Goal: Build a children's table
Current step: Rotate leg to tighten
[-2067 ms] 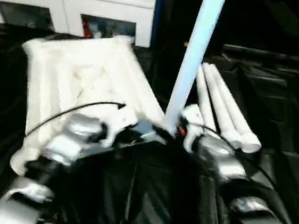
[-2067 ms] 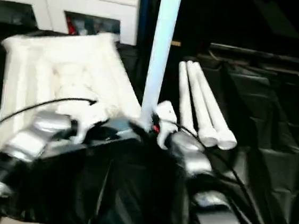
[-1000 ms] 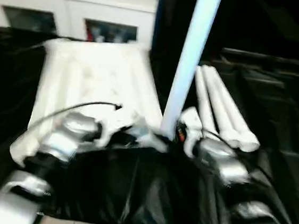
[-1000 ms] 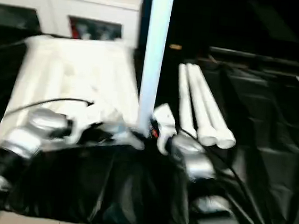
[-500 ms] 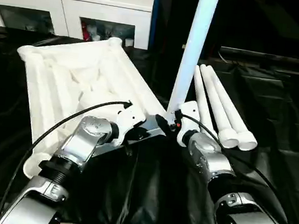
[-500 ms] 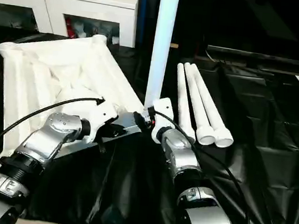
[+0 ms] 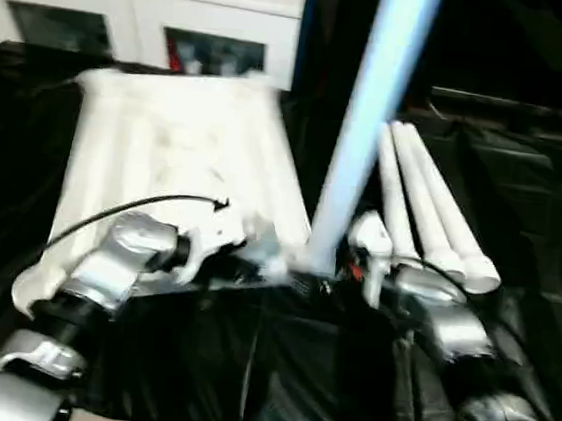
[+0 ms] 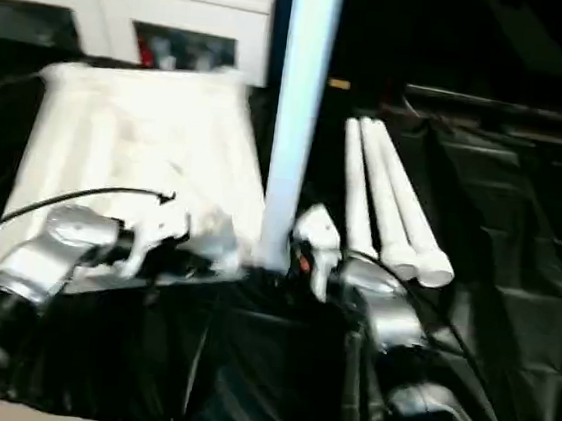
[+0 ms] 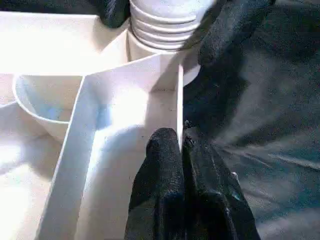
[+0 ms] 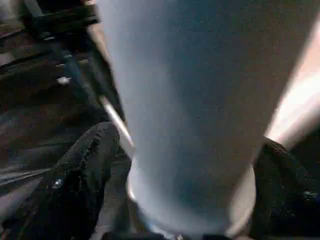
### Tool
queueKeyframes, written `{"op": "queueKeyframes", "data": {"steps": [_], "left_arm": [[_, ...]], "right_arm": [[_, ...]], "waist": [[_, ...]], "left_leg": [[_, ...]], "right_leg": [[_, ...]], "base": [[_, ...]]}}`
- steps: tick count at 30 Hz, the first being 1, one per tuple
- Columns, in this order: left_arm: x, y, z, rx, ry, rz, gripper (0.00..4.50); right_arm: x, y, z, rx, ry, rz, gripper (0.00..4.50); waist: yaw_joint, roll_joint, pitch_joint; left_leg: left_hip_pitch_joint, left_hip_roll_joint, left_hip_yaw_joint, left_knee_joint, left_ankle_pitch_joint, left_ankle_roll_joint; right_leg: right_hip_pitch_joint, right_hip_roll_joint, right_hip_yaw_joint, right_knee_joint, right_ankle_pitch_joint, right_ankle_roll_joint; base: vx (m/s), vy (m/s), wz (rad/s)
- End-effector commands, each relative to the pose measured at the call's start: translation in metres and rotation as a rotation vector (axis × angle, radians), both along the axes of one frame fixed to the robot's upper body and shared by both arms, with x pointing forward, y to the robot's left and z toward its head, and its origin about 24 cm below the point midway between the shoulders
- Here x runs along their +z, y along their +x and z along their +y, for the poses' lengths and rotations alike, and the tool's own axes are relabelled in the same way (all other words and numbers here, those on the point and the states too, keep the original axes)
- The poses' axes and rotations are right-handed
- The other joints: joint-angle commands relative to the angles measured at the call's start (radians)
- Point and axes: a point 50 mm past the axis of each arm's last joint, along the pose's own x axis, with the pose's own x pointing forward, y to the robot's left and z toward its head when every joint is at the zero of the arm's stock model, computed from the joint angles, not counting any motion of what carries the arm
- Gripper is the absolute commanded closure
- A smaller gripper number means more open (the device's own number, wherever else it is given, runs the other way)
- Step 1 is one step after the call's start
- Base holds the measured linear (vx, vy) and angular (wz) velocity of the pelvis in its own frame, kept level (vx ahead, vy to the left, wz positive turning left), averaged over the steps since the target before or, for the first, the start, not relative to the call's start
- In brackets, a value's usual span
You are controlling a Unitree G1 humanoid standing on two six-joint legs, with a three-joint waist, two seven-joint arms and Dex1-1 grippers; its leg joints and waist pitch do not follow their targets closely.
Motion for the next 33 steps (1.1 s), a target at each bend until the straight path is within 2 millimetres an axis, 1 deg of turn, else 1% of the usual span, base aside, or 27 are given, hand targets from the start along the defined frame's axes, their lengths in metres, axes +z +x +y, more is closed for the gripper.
{"op": "queueKeyframes", "data": {"steps": [1,2,3,4,5,8,9,13,14,15,16,17,18,19,20,21,22,23,24,25,26,27,29,30,31,32,33], "left_arm": [[0.001,0.002,-0.008,-0.027,-0.003,-0.005,4.5],[0.001,0.002,-0.007,-0.029,0.0,-0.003,4.5],[0.001,0.002,-0.006,-0.034,0.004,0.001,4.5],[0.0,0.002,-0.003,-0.045,0.016,0.009,4.5],[0.0,0.002,-0.003,-0.045,0.016,0.009,4.5],[0.0,0.002,-0.001,-0.055,0.021,0.022,4.5],[0.0,0.002,-0.001,-0.055,0.021,0.023,4.5],[-0.002,0.001,0.0,-0.05,0.02,0.025,4.5],[-0.002,0.001,-0.001,-0.047,0.019,0.025,4.5],[-0.004,0.002,-0.002,-0.01,0.016,0.018,4.5],[-0.004,0.005,-0.004,0.035,0.014,0.007,4.5],[-0.004,0.005,-0.004,0.035,0.014,0.007,4.5],[-0.004,0.006,-0.004,0.054,0.012,0.002,4.5],[-0.005,0.01,-0.008,0.108,0.002,-0.014,4.5],[-0.005,0.011,-0.011,0.137,-0.002,-0.023,4.5],[-0.005,0.013,-0.014,0.168,-0.005,-0.032,4.5],[-0.005,0.015,-0.021,0.224,-0.01,-0.054,4.5],[-0.005,0.016,-0.021,0.228,-0.011,-0.055,4.5],[-0.005,0.017,-0.025,0.255,-0.013,-0.064,4.5],[-0.005,0.017,-0.029,0.277,-0.015,-0.072,4.5],[-0.005,0.018,-0.032,0.288,-0.013,-0.082,4.5],[-0.005,0.017,-0.041,0.31,-0.01,-0.102,4.5],[-0.006,0.013,-0.055,0.301,-0.025,-0.1,4.5],[-0.007,0.012,-0.057,0.299,-0.027,-0.099,4.5],[-0.007,0.012,-0.058,0.293,-0.031,-0.094,4.5],[-0.007,0.012,-0.059,0.294,-0.031,-0.092,4.5],[-0.007,0.012,-0.059,0.296,-0.029,-0.092,4.5]], "right_arm": [[-0.007,-0.016,0.022,0.195,-0.004,0.043,1.05],[-0.007,-0.017,0.022,0.204,-0.008,0.045,1.05],[-0.007,-0.018,0.022,0.218,-0.01,0.051,1.16],[-0.008,-0.021,0.023,0.252,-0.01,0.068,1.31],[-0.008,-0.021,0.023,0.252,-0.01,0.068,1.36],[-0.008,-0.023,0.024,0.279,-0.001,0.089,1.62],[-0.008,-0.023,0.024,0.28,-0.001,0.089,1.62],[-0.009,-0.023,0.024,0.24,0.008,0.107,1.71],[-0.009,-0.023,0.024,0.232,0.006,0.105,1.71],[-0.012,-0.016,0.026,0.145,-0.002,0.095,1.72],[-0.014,-0.01,0.027,0.06,-0.014,0.09,1.72],[-0.014,-0.01,0.027,0.06,-0.014,0.09,1.72],[-0.015,-0.008,0.028,0.023,-0.023,0.085,1.73],[-0.019,0.001,0.031,-0.109,-0.046,0.072,1.73],[-0.021,0.005,0.033,-0.181,-0.059,0.067,1.73],[-0.023,0.01,0.034,-0.261,-0.076,0.064,1.74],[-0.027,0.016,0.037,-0.387,-0.108,0.059,1.74],[-0.027,0.016,0.038,-0.393,-0.111,0.058,1.75],[-0.028,0.017,0.039,-0.431,-0.125,0.052,1.75],[-0.029,0.018,0.041,-0.465,-0.135,0.052,1.75],[-0.029,0.019,0.044,-0.488,-0.132,0.057,1.75],[-0.03,0.022,0.049,-0.556,-0.136,0.067,1.75],[-0.027,0.025,0.058,-0.607,-0.154,0.037,1.75],[-0.026,0.025,0.059,-0.608,-0.156,0.031,1.75],[-0.024,0.026,0.06,-0.604,-0.13,0.036,1.2],[-0.024,0.027,0.061,-0.607,-0.112,0.045,1.06],[-0.023,0.027,0.062,-0.601,-0.081,0.067,1.06]], "waist": [[0.002,0.009,-0.054],[0.002,0.009,-0.054],[0.0,0.008,-0.054],[0.001,0.011,-0.054],[0.002,0.01,-0.055],[0.001,0.01,-0.056],[0.001,0.009,-0.056],[0.002,0.008,-0.056],[0.003,0.009,-0.057],[0.002,0.009,-0.056],[-0.003,0.01,-0.052],[-0.003,0.01,-0.052],[-0.005,0.007,-0.049],[-0.011,0.007,-0.042],[-0.014,0.006,-0.04],[-0.019,0.007,-0.039],[-0.032,0.006,-0.038],[-0.032,0.006,-0.038],[-0.035,0.006,-0.038],[-0.035,0.006,-0.038],[-0.035,0.006,-0.04],[-0.034,0.003,-0.041],[-0.036,0.003,-0.041],[-0.036,0.005,-0.043],[-0.037,0.004,-0.043],[-0.036,0.004,-0.045],[-0.036,0.005,-0.045]], "left_leg": [[0.01,0.032,0.004,-0.064,-0.176,0.054],[0.01,0.032,0.004,-0.064,-0.176,0.054],[0.004,0.03,0.003,-0.064,-0.165,0.054],[0.001,0.029,0.002,-0.065,-0.165,0.054],[0.001,0.03,0.0,-0.065,-0.161,0.054],[-0.001,0.03,-0.001,-0.064,-0.148,0.054],[-0.001,0.03,0.0,-0.064,-0.147,0.054],[0.0,0.029,0.0,-0.064,-0.139,0.053],[0.0,0.03,0.0,-0.064,-0.138,0.053],[0.0,0.029,0.0,-0.063,-0.14,0.052],[0.002,0.029,-0.001,-0.067,-0.166,0.037],[0.002,0.029,-0.001,-0.067,-0.166,0.037],[0.004,0.025,-0.001,-0.069,-0.2,0.027],[0.006,0.025,-0.005,-0.073,-0.244,0.007],[0.005,0.024,-0.008,-0.075,-0.256,-0.001],[0.005,0.024,-0.011,-0.077,-0.267,-0.012],[0.01,0.02,-0.017,-0.078,-0.303,-0.028],[0.01,0.02,-0.017,-0.078,-0.303,-0.028],[0.013,0.017,-0.017,-0.075,-0.315,-0.021],[0.018,0.017,-0.015,-0.073,-0.323,-0.012],[0.019,0.016,-0.015,-0.072,-0.323,-0.006],[0.016,0.018,-0.014,-0.074,-0.312,0.001],[0.015,0.019,-0.013,-0.075,-0.306,0.002],[0.014,0.019,-0.013,-0.075,-0.304,0.001],[0.011,0.018,-0.012,-0.075,-0.297,0.005],[0.01,0.019,-0.01,-0.075,-0.294,0.012],[0.009,0.019,-0.011,-0.075,-0.288,0.013]], "right_leg": [[0.05,-0.071,0.061,-0.075,-0.19,-0.21],[0.05,-0.071,0.061,-0.075,-0.19,-0.21],[0.055,-0.069,0.06,-0.072,-0.172,-0.212],[0.057,-0.068,0.058,-0.073,-0.178,-0.207],[0.059,-0.069,0.058,-0.072,-0.18,-0.201],[0.06,-0.07,0.057,-0.069,-0.158,-0.206],[0.06,-0.069,0.057,-0.069,-0.156,-0.207],[0.061,-0.07,0.057,-0.068,-0.153,-0.208],[0.061,-0.07,0.057,-0.069,-0.153,-0.208],[0.06,-0.07,0.058,-0.069,-0.156,-0.207],[0.055,-0.073,0.058,-0.074,-0.201,-0.203],[0.055,-0.073,0.058,-0.074,-0.201,-0.203],[0.055,-0.073,0.057,-0.084,-0.274,-0.185],[0.051,-0.076,0.057,-0.094,-0.389,-0.154],[0.053,-0.077,0.055,-0.096,-0.429,-0.14],[0.051,-0.079,0.054,-0.098,-0.467,-0.129],[0.048,-0.079,0.047,-0.111,-0.563,-0.087],[0.048,-0.079,0.047,-0.111,-0.563,-0.087],[0.046,-0.08,0.046,-0.119,-0.59,-0.07],[0.039,-0.078,0.048,-0.124,-0.594,-0.067],[0.037,-0.077,0.048,-0.123,-0.585,-0.07],[0.038,-0.076,0.051,-0.119,-0.554,-0.076],[0.037,-0.074,0.05,-0.115,-0.522,-0.086],[0.038,-0.074,0.05,-0.112,-0.51,-0.088],[0.039,-0.072,0.052,-0.112,-0.483,-0.09],[0.039,-0.071,0.054,-0.109,-0.454,-0.096],[0.041,-0.071,0.055,-0.106,-0.436,-0.102]], "base": [[0.0,0.0,0.0],[0.0,0.0,0.0],[0.0,0.0,0.0],[0.0,0.0,0.0],[0.0,0.0,0.0],[0.0,0.0,0.0],[0.0,0.0,0.0],[0.0,0.0,0.0],[0.0,0.0,0.0],[0.0,0.0,0.0],[0.0,0.0,0.0],[0.0,0.0,0.0],[0.0,0.0,0.0],[0.0,0.0,0.0],[0.0,0.0,0.0],[0.0,0.0,0.0],[-0.054,0.004,-0.14],[-0.054,0.004,-0.14],[0.0,0.0,0.0],[0.0,0.0,0.0],[0.0,0.0,0.0],[0.0,0.0,0.0],[0.0,0.0,0.0],[0.0,0.0,0.0],[0.0,0.0,0.0],[0.0,0.0,0.0],[0.0,0.0,0.0]]}}
